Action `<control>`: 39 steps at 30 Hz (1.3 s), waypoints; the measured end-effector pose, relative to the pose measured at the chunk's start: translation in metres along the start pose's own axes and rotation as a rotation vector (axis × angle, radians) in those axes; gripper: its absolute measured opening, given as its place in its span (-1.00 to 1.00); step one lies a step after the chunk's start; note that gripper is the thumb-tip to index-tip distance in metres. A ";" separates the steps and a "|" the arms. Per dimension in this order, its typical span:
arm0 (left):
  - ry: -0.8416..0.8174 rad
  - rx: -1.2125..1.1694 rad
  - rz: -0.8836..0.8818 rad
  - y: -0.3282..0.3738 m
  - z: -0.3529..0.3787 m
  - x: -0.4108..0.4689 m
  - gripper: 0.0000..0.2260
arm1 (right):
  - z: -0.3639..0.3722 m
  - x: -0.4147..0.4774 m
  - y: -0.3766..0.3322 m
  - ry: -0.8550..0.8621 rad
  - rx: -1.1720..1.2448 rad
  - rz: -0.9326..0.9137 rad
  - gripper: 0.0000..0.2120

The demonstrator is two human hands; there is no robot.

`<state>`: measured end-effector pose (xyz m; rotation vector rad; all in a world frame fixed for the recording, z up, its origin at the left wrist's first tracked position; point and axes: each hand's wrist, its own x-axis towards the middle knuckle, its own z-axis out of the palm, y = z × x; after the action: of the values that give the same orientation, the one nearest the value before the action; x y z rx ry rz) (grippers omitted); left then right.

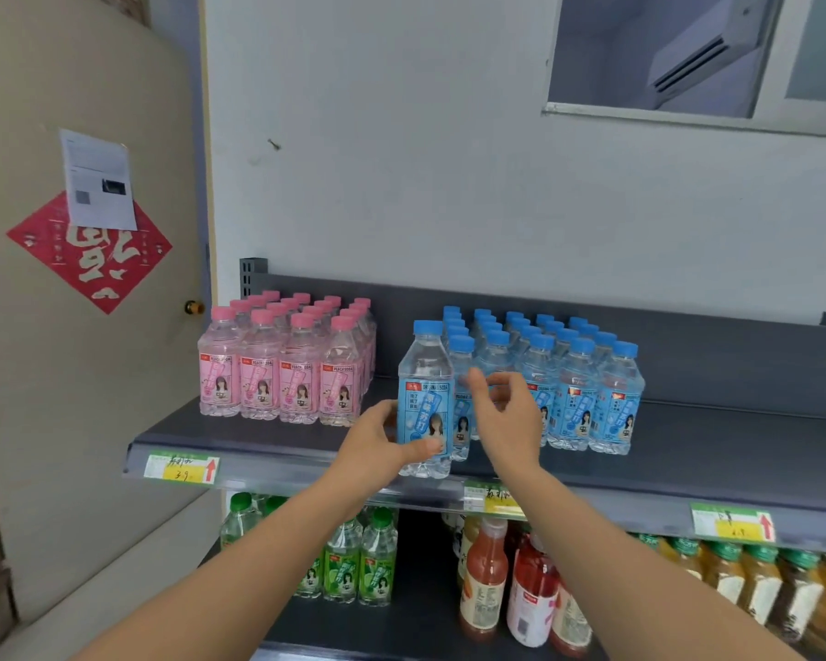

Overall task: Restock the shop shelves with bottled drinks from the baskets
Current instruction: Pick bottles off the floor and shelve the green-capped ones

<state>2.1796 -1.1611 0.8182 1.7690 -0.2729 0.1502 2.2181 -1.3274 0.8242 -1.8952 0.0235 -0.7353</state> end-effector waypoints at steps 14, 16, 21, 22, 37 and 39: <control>-0.042 0.299 0.098 0.013 0.033 0.025 -0.37 | -0.060 0.011 -0.001 -0.216 0.154 -0.003 -0.69; 0.009 0.376 0.078 0.009 0.033 0.030 -0.39 | -0.064 0.016 0.010 -0.186 0.127 0.032 -0.44; 0.012 0.407 -0.014 0.002 0.037 0.040 -0.27 | -0.060 0.027 0.021 -0.183 0.155 0.126 -0.73; 0.006 0.397 -0.011 0.001 0.039 0.041 -0.30 | -0.056 0.029 0.021 -0.190 0.129 0.112 -0.77; -0.001 0.281 0.003 -0.021 0.048 0.067 -0.57 | -0.040 0.029 0.046 -0.222 -0.007 0.085 -0.32; 0.011 0.281 0.002 -0.022 0.050 0.067 -0.57 | -0.039 0.028 0.050 -0.216 -0.023 0.093 -0.28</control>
<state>2.2478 -1.2128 0.8029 2.0454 -0.2547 0.2073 2.2368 -1.3909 0.8057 -1.9719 -0.0159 -0.4664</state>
